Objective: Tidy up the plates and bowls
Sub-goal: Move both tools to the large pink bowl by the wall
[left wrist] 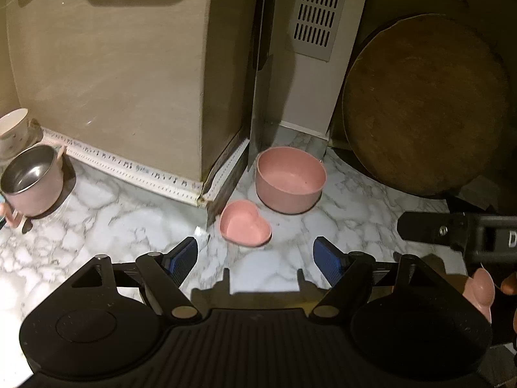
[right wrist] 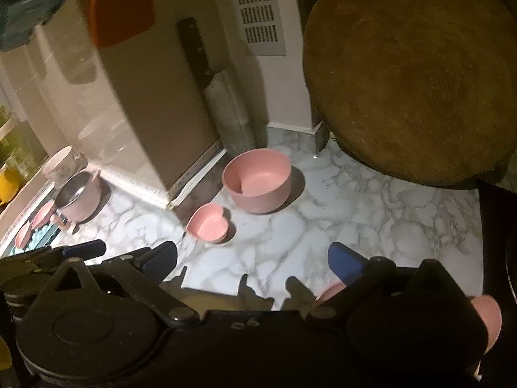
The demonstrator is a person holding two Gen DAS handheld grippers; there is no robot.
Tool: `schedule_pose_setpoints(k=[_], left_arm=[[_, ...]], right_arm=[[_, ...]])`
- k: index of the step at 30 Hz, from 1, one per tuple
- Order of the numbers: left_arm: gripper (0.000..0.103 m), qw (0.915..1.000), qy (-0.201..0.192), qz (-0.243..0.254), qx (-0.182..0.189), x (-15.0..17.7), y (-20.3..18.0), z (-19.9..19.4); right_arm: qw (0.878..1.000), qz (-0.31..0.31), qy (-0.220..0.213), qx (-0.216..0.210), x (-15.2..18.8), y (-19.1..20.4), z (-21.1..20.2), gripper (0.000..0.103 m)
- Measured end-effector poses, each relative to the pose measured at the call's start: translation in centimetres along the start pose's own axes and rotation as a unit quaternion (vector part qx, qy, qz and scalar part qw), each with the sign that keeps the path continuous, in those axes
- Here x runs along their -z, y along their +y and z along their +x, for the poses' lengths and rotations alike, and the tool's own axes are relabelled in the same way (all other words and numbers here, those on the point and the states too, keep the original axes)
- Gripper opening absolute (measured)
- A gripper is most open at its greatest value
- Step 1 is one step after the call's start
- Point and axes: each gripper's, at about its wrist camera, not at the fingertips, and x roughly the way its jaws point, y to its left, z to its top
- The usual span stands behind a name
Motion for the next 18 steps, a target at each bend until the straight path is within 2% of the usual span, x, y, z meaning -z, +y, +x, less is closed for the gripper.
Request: schedule_pose_setpoints(k=[18], left_arm=[[0.078, 0.9992, 0.012, -0.009, -0.038, -5.2, -2.1, 8.3]], right_arm=[[0.999, 0.014, 0.034, 0.02, -7.1, -4.3, 8.5, 0.096]])
